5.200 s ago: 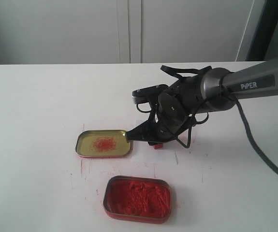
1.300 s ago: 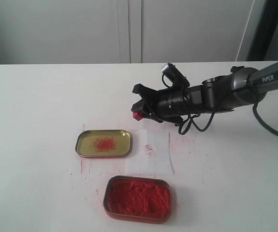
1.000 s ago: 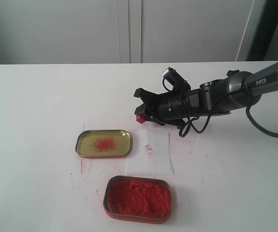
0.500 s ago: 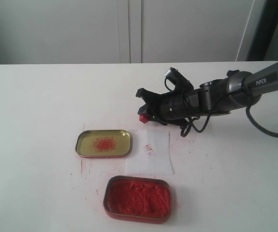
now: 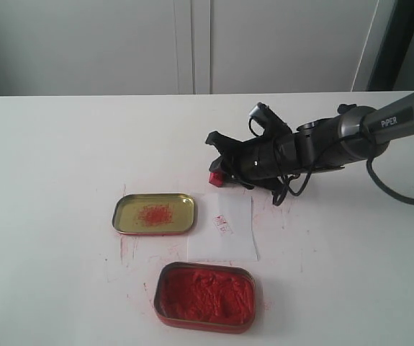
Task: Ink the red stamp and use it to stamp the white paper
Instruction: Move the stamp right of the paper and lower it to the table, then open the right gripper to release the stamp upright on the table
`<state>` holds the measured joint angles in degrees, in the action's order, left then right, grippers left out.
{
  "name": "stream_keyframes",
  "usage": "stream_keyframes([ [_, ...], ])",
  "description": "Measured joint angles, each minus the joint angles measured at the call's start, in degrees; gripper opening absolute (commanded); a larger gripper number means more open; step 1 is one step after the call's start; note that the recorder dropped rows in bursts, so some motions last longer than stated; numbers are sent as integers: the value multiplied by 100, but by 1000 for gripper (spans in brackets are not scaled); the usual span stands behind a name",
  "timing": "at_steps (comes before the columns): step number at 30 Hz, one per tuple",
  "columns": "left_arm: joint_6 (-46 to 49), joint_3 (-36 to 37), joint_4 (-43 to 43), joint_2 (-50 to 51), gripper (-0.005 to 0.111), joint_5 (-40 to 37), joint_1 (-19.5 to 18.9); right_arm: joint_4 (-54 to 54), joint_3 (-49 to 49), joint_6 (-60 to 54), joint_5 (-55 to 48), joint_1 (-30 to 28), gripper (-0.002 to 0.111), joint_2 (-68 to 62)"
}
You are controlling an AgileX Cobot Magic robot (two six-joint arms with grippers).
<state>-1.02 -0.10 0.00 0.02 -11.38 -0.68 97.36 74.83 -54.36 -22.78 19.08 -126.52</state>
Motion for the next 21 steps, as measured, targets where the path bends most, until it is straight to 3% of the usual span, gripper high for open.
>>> stream_keyframes([
  [21,0,0,0,0,0,0,0,-509,0,916,445,0,34,186],
])
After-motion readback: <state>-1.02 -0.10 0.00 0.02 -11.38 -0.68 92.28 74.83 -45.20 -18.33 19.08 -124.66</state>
